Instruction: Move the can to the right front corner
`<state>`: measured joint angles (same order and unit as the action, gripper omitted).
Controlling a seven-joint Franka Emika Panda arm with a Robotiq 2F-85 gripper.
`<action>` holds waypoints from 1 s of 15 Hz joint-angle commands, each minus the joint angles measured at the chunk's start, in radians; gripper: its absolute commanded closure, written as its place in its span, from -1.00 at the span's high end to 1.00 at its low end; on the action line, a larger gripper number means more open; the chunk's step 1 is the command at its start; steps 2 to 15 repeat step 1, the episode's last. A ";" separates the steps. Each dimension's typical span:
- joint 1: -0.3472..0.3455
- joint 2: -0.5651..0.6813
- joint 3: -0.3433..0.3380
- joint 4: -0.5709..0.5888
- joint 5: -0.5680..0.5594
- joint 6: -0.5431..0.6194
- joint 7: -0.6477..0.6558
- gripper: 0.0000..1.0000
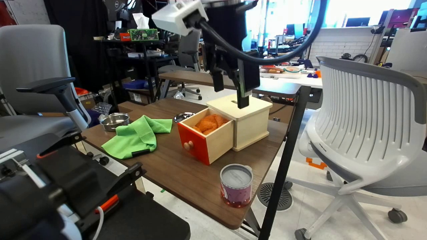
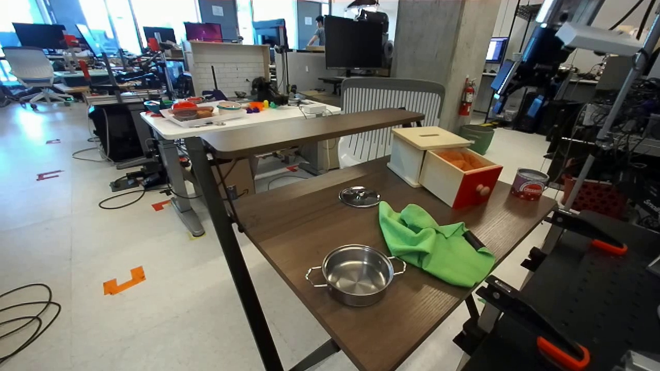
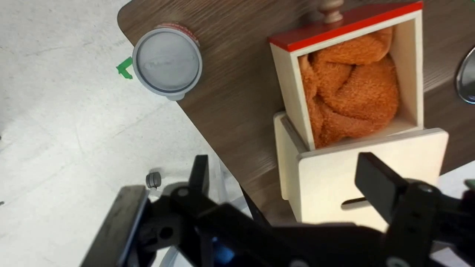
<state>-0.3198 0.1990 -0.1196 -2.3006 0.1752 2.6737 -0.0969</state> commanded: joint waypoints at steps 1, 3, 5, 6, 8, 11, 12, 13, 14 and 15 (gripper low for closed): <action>0.023 -0.011 -0.022 -0.011 0.007 -0.003 -0.005 1.00; 0.023 -0.011 -0.022 -0.011 0.007 -0.003 -0.005 1.00; 0.023 -0.011 -0.022 -0.011 0.007 -0.003 -0.005 1.00; 0.023 -0.011 -0.022 -0.011 0.007 -0.003 -0.005 1.00; 0.023 -0.011 -0.022 -0.011 0.007 -0.003 -0.005 1.00; 0.023 -0.011 -0.022 -0.011 0.007 -0.003 -0.005 1.00; 0.023 -0.011 -0.022 -0.011 0.007 -0.003 -0.005 1.00; 0.023 -0.011 -0.022 -0.011 0.007 -0.003 -0.005 1.00; 0.023 -0.011 -0.022 -0.011 0.007 -0.003 -0.005 1.00; 0.023 -0.011 -0.022 -0.011 0.007 -0.003 -0.005 1.00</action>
